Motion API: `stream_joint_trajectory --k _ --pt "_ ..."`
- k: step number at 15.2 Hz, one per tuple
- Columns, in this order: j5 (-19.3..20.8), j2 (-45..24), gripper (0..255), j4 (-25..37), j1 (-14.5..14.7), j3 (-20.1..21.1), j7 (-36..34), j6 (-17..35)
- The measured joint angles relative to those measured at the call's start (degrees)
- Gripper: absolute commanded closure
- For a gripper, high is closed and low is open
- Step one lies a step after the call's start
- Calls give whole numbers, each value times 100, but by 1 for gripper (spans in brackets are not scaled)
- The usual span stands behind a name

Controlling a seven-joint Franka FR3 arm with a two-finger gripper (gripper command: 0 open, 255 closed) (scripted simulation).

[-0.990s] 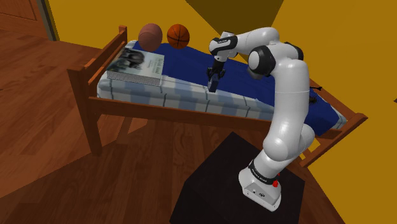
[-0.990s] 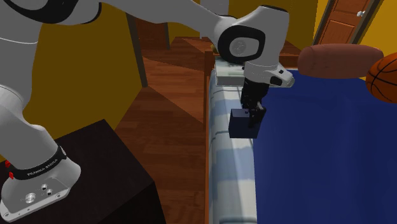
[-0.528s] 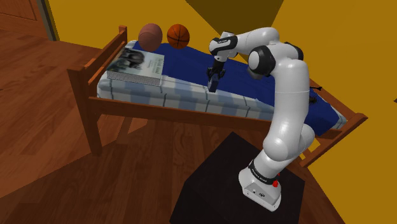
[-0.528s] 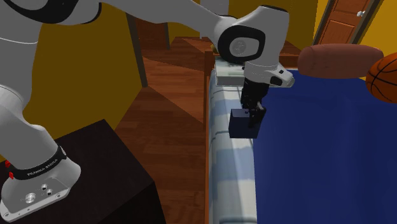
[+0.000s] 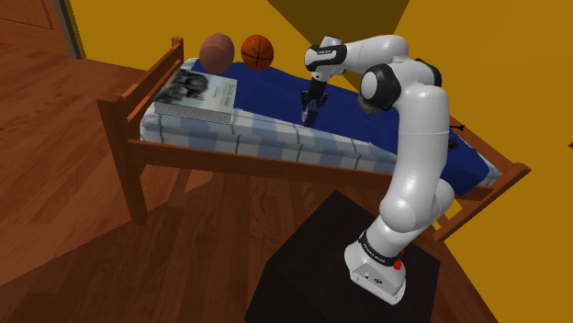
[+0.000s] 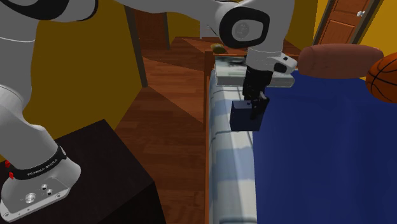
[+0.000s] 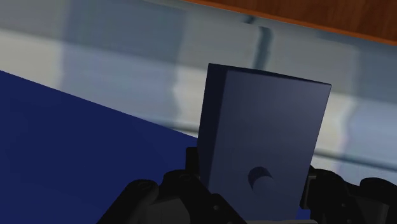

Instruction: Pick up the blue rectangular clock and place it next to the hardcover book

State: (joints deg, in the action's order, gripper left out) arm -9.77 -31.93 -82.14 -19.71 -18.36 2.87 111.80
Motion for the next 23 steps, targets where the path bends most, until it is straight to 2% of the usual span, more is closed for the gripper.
stream_joint_trajectory --k 9,18,23 --pt "66 185 255 406 -5 -38 -45 -581" --pt "93 228 255 1032 -55 -58 -78 -1243" --pt "80 149 255 1575 -123 -61 -91 -1703"
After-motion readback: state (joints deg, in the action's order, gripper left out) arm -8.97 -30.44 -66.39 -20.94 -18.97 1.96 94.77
